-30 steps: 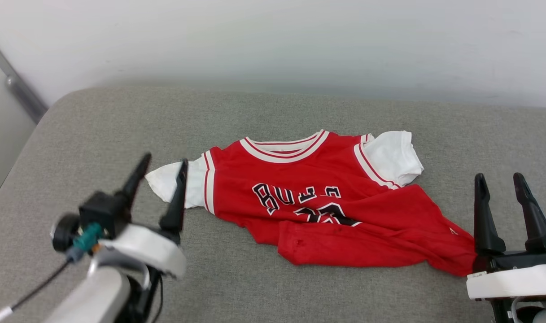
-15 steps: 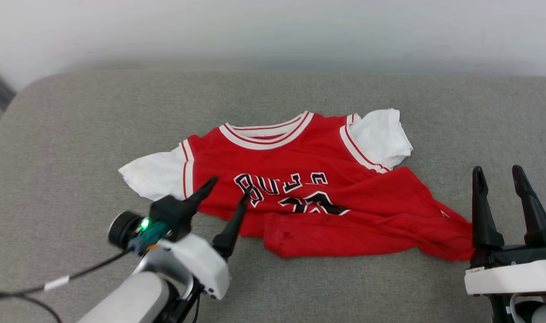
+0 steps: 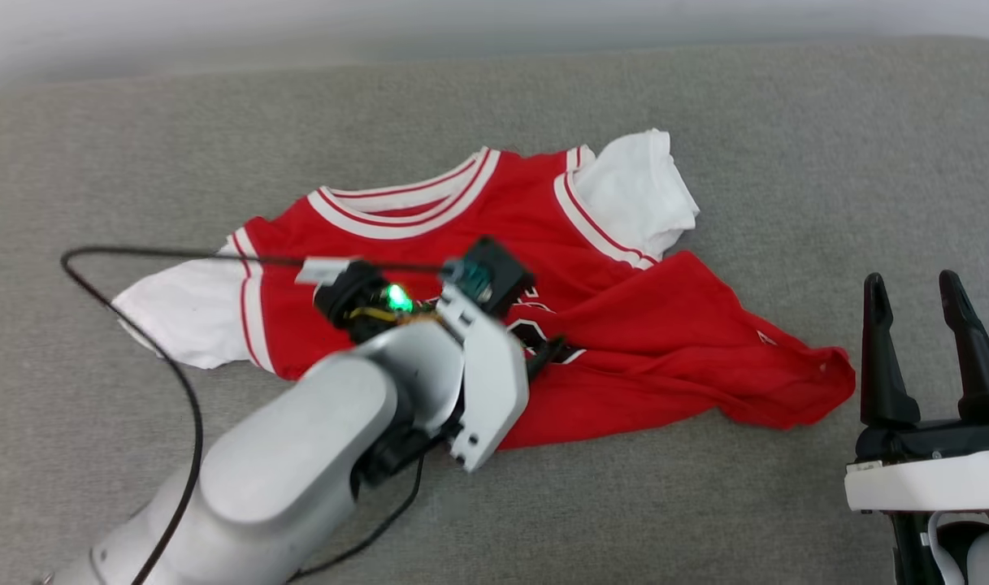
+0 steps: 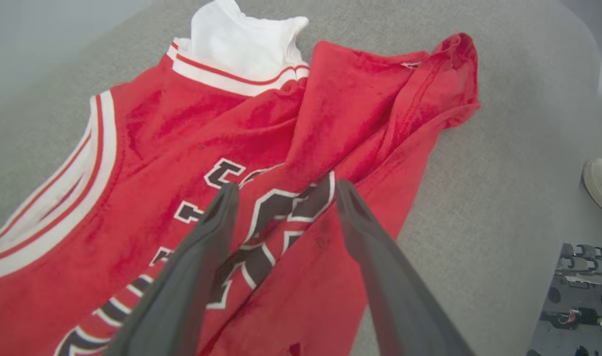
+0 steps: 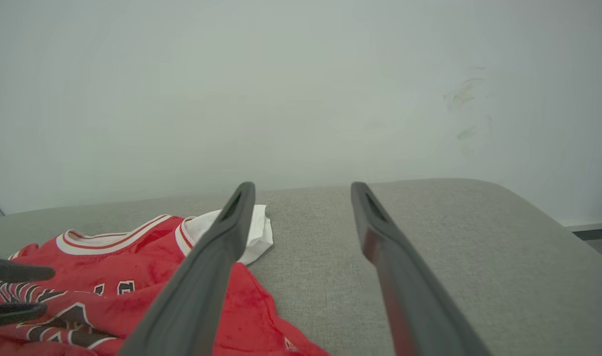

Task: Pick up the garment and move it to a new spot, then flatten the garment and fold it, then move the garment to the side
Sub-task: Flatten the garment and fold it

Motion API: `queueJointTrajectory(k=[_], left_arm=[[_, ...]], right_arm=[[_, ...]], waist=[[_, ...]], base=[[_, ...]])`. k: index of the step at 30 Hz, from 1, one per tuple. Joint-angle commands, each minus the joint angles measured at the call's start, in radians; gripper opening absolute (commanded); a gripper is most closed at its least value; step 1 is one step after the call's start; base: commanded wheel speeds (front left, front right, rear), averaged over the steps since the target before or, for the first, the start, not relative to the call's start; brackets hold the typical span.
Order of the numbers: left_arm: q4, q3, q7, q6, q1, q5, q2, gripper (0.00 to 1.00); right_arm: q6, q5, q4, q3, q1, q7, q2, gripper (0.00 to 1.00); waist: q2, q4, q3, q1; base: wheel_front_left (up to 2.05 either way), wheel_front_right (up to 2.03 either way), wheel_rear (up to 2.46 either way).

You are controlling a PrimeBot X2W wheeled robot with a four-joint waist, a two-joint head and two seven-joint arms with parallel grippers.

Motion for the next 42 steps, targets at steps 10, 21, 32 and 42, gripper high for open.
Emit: queueJointTrajectory(k=[10,21,32,42], left_arm=[[0.181,-0.040,0.099,-0.037,-0.145,0.001,-0.096,1.00],[0.318,-0.125,0.115,-0.072,-0.196,0.038,-0.135,0.00],[0.226,-0.272,0.056,-0.091,-0.141,0.077,-0.206,0.00],[0.195,-0.347,0.042,-0.095,-0.002,0.115,-0.292,0.00]], right_arm=[[0.000,-0.012,0.024,0.006,-0.050,-0.019,0.011,1.00],[0.000,-0.013,0.076,0.023,-0.076,-0.050,0.019,1.00],[0.000,-0.024,0.111,0.005,-0.056,-0.038,0.019,1.00],[0.000,-0.022,0.094,0.009,-0.038,-0.003,0.011,1.00]], waist=[[-0.0001,-0.068,0.092,-0.0001],[-0.0001,-0.108,0.137,-0.0001],[-0.0001,-0.076,0.013,-0.0001],[-0.0001,-0.061,-0.046,-0.0001]], base=[[0.00,0.00,0.00],[0.00,0.00,0.00],[0.00,0.00,0.00],[0.00,0.00,0.00]])
